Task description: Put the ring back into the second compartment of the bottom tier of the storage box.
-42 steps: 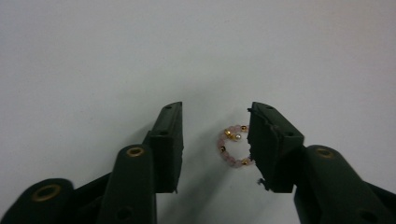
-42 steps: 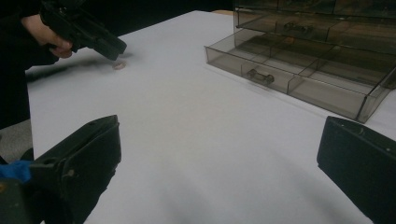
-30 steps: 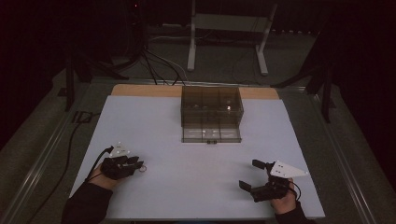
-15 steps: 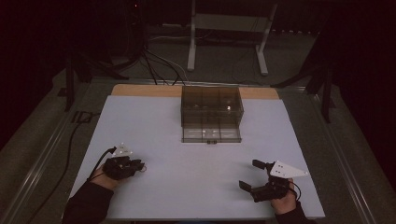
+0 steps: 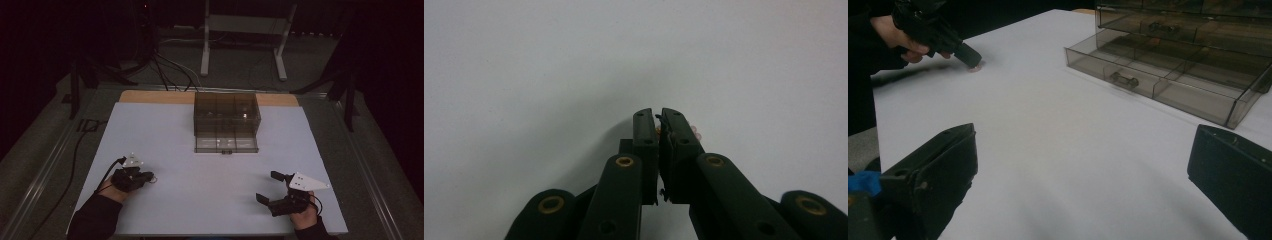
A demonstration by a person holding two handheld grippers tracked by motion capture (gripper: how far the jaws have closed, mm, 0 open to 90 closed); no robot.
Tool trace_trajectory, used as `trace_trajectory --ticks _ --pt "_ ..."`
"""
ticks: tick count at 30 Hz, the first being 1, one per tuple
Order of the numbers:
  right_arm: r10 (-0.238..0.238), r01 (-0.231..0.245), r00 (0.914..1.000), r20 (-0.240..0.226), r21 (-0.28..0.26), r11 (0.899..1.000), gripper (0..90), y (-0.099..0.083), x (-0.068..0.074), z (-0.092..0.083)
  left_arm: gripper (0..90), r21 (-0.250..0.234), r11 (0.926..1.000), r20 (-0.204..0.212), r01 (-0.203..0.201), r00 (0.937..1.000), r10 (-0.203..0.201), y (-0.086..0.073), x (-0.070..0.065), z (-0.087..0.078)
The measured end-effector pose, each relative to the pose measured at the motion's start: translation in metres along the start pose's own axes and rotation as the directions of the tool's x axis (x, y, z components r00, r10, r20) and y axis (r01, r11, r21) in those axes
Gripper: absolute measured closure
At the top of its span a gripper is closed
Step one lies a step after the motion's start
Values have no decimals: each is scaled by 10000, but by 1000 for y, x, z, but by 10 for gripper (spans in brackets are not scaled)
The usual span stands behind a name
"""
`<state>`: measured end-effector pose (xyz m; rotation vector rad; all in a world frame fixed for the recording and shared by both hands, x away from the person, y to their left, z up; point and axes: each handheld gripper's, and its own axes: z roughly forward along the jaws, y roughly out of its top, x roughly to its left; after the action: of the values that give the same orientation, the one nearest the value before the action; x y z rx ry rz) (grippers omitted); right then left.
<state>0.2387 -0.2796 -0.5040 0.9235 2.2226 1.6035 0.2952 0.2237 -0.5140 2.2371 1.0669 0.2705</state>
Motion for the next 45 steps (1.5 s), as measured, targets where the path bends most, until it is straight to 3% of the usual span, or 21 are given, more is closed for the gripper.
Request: trace_trajectory --ticks 11,26,45 --pt "-31 31 10000 -4 23 10000 0 0 0 1 880 40 9998 -127 -213 9997 214 0 -2 0" --pt "0 0 10000 7 47 10000 0 0 0 -1 882 -37 10000 -201 -34 9998 33 2 -2 -1" --pt "21 -21 10000 8 11 10000 0 0 0 0 882 -291 9992 -319 -265 9992 256 10 -4 -10"
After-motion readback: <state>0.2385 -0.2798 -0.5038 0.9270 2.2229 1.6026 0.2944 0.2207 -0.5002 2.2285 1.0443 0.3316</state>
